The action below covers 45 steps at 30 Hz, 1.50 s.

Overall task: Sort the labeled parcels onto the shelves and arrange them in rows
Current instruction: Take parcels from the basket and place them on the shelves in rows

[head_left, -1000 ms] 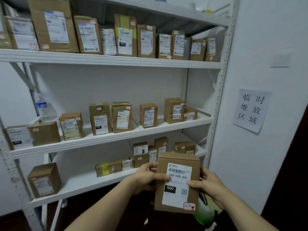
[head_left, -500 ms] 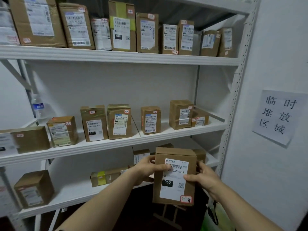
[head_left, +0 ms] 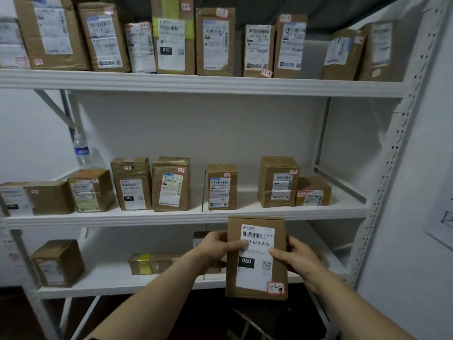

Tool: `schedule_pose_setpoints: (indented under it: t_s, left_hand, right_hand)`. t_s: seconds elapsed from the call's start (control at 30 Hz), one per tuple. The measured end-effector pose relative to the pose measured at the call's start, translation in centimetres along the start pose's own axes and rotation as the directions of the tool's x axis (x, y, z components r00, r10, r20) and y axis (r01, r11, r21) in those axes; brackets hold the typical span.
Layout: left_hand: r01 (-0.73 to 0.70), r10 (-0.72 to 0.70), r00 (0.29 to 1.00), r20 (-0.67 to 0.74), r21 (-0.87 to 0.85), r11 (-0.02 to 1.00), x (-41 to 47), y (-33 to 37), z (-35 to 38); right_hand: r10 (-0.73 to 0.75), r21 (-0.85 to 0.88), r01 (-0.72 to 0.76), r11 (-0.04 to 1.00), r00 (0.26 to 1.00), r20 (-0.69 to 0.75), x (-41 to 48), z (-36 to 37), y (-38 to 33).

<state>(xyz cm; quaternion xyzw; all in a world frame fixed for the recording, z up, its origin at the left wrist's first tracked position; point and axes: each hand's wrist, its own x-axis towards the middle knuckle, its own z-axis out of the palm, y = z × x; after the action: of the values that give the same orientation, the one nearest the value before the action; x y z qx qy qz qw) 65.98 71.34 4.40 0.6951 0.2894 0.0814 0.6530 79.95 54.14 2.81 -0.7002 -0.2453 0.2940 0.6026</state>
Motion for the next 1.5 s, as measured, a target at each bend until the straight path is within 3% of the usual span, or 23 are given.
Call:
schedule_pose_setpoints:
  t_s: [0.7, 0.87, 1.0, 1.1, 1.23, 1.33, 1.43, 1.5]
  left_hand:
    - [0.010, -0.007, 0.999, -0.037, 0.090, 0.996, 5.0, 2.2, -0.5]
    - [0.006, -0.005, 1.000, -0.008, 0.166, 0.986, 5.1, 2.6, -1.0]
    - [0.006, -0.008, 1.000, 0.013, 0.197, 0.980, 5.7, 3.0, -1.1]
    - [-0.028, 0.025, 1.000, 0.019, 0.208, 0.978, 6.3, 3.7, -1.0]
    - [-0.076, 0.056, 0.995, 0.081, 0.263, 0.962, 7.1, 5.1, -0.9]
    - [-0.125, 0.097, 0.990, 0.101, 0.333, 0.934, 8.1, 7.4, -1.7]
    - [-0.154, 0.174, 0.985, 0.002, 0.473, 0.867, 10.5, 10.1, -3.6]
    - [-0.108, 0.276, 0.957, -0.089, 0.774, 0.624, 13.0, 11.3, -4.7]
  right_hand:
    - [0.102, 0.034, -0.105, 0.994, 0.993, 0.063, 7.3, -1.3, 0.0]
    - [0.025, -0.012, -0.024, 1.000, 0.998, 0.061, 8.1, -1.0, -1.8]
    - [-0.047, -0.238, 0.085, 0.968, 0.986, 0.160, 8.2, -2.0, -4.2]
    - [-0.060, -0.449, 0.169, 0.878, 0.967, 0.246, 9.2, -3.0, -5.8]
    - [0.059, -0.600, 0.177, 0.781, 0.934, 0.352, 10.6, -3.9, -8.0]
    - [0.072, -0.682, 0.210, 0.701, 0.930, 0.361, 12.5, -4.7, -9.5]
    - [0.063, -0.754, 0.246, 0.609, 0.933, 0.354, 14.8, -5.1, -11.6]
    - [0.070, -0.783, 0.252, 0.569, 0.934, 0.352, 16.3, -5.1, -12.9]
